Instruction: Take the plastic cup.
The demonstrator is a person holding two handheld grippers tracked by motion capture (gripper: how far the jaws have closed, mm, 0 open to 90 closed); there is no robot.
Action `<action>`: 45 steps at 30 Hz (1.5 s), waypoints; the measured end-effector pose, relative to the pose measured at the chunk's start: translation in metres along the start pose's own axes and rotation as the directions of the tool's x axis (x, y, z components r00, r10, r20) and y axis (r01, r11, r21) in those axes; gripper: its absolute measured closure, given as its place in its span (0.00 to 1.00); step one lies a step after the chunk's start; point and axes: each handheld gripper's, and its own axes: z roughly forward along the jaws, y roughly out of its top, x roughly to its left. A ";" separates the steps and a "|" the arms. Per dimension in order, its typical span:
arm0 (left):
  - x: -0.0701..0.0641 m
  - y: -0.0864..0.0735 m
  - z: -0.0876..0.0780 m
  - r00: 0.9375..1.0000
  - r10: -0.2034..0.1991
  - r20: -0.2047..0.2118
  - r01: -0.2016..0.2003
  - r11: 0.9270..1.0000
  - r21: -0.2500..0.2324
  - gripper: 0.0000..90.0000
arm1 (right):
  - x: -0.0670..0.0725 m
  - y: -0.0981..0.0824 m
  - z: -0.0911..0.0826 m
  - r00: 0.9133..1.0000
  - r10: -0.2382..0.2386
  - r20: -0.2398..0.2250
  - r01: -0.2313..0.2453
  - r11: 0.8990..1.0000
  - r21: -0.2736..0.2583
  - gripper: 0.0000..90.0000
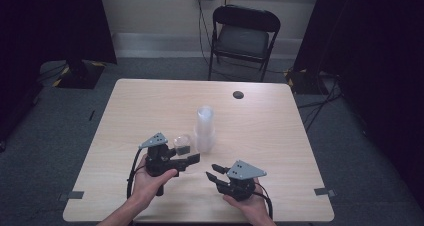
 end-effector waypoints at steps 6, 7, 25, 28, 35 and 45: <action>-0.006 -0.001 0.002 0.999 -0.018 0.040 0.019 0.999 -0.028 0.44 | 0.003 -0.001 -0.002 0.999 -0.033 0.008 0.033 0.998 -0.049 0.76; -0.007 -0.002 0.002 0.999 -0.017 0.045 0.018 0.999 -0.028 0.44 | 0.003 -0.001 -0.002 0.999 -0.040 0.009 0.041 0.997 -0.064 0.76; -0.007 -0.004 0.006 0.970 -0.109 0.216 0.120 0.992 -0.040 0.44 | 0.003 0.006 -0.007 0.998 -0.056 0.029 0.060 0.976 -0.210 0.74; -0.003 -0.004 0.006 0.965 -0.130 0.229 0.141 0.989 -0.034 0.44 | 0.004 0.006 -0.008 0.997 -0.063 0.041 0.071 0.972 -0.223 0.75; -0.006 -0.005 0.008 0.942 -0.184 0.281 0.196 0.980 -0.016 0.45 | 0.007 0.009 -0.006 0.993 -0.096 0.075 0.113 0.956 -0.270 0.72; -0.020 -0.008 0.019 0.904 -0.237 0.357 0.247 0.969 0.018 0.45 | 0.005 0.013 -0.008 0.985 -0.119 0.129 0.154 0.936 -0.317 0.68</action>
